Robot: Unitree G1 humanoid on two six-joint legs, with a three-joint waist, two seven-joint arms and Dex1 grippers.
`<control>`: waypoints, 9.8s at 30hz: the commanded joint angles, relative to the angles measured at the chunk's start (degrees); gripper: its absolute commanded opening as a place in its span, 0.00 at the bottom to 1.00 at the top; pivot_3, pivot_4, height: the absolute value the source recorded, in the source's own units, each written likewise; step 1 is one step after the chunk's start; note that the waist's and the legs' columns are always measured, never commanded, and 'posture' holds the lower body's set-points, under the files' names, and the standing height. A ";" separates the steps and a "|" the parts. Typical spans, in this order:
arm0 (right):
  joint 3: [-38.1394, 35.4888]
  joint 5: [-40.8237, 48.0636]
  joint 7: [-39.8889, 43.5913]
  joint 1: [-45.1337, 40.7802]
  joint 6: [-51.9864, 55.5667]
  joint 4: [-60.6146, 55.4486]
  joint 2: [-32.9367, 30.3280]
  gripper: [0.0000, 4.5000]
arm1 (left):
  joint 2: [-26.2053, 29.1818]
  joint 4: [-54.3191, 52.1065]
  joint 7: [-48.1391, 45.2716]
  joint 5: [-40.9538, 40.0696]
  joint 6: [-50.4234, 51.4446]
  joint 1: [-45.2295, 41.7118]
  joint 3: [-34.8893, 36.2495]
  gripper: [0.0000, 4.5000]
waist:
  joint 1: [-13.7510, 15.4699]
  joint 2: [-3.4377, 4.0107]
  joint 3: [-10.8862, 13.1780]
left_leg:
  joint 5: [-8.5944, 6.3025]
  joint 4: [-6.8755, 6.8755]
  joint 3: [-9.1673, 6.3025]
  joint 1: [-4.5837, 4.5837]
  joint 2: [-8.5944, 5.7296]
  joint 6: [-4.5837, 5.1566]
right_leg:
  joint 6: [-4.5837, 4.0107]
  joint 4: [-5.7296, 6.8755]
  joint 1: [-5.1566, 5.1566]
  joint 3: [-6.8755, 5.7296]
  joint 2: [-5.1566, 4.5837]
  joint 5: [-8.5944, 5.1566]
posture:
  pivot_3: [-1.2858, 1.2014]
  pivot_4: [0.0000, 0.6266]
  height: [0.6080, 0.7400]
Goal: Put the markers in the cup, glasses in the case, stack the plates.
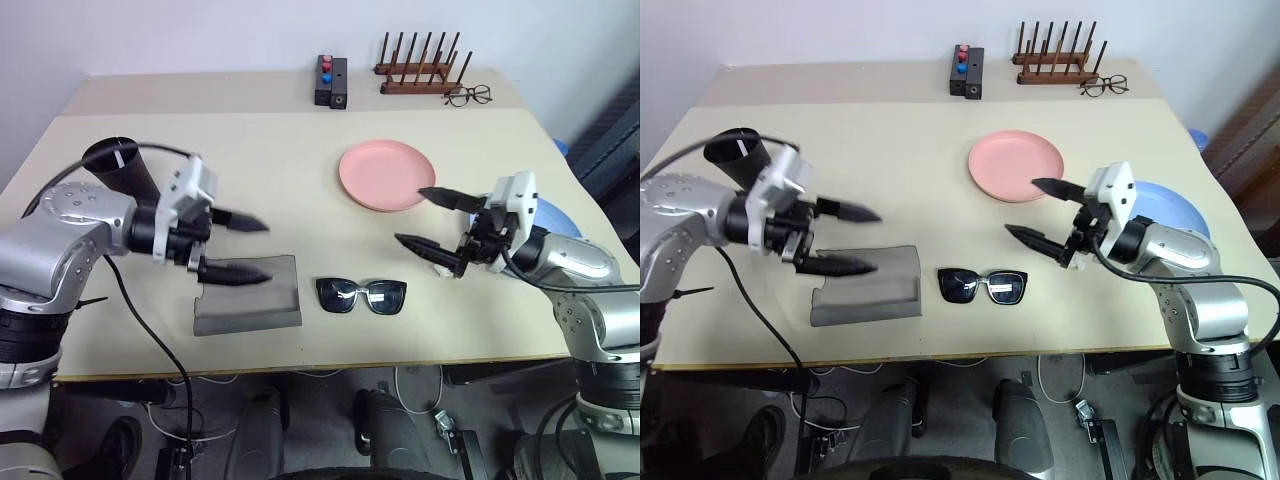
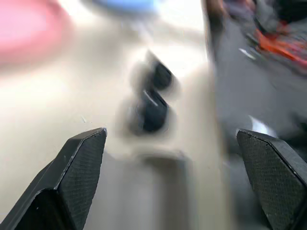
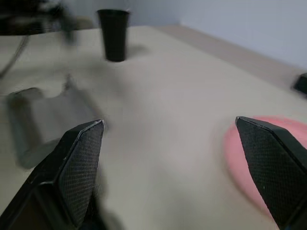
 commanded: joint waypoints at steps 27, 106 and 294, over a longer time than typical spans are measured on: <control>-3.53 5.53 -0.83 -14.61 15.86 2.40 2.51 1.00 | -2.94 -8.36 11.38 -9.00 -1.63 12.22 9.57 0.99 | 0.34 -0.03 0.00 | -0.01 -0.01 0.01 -0.08 0.00 0.00 | -0.01 -0.20 0.03 -0.01 0.02 0.06 | 0.52 0.24 1.00; -18.68 1.38 3.33 14.10 -14.19 -4.18 -6.71 1.00 | -36.38 36.76 -11.75 30.11 -12.72 -23.40 -28.37 0.01 | 2.73 0.03 -0.09 | -0.23 0.96 -0.08 -0.79 -0.07 0.40 | 0.26 -0.39 0.04 -0.04 0.00 0.32 | 0.52 0.24 1.00; -14.69 -0.58 3.83 9.62 -17.13 1.03 -7.16 1.00 | -1.34 23.79 -18.85 18.84 -19.20 -5.58 -17.41 0.00 | 2.67 0.09 -0.10 | -0.23 1.01 -0.04 -0.79 -0.03 0.39 | 0.26 -0.17 -0.05 -0.01 0.01 0.33 | 0.52 0.24 1.00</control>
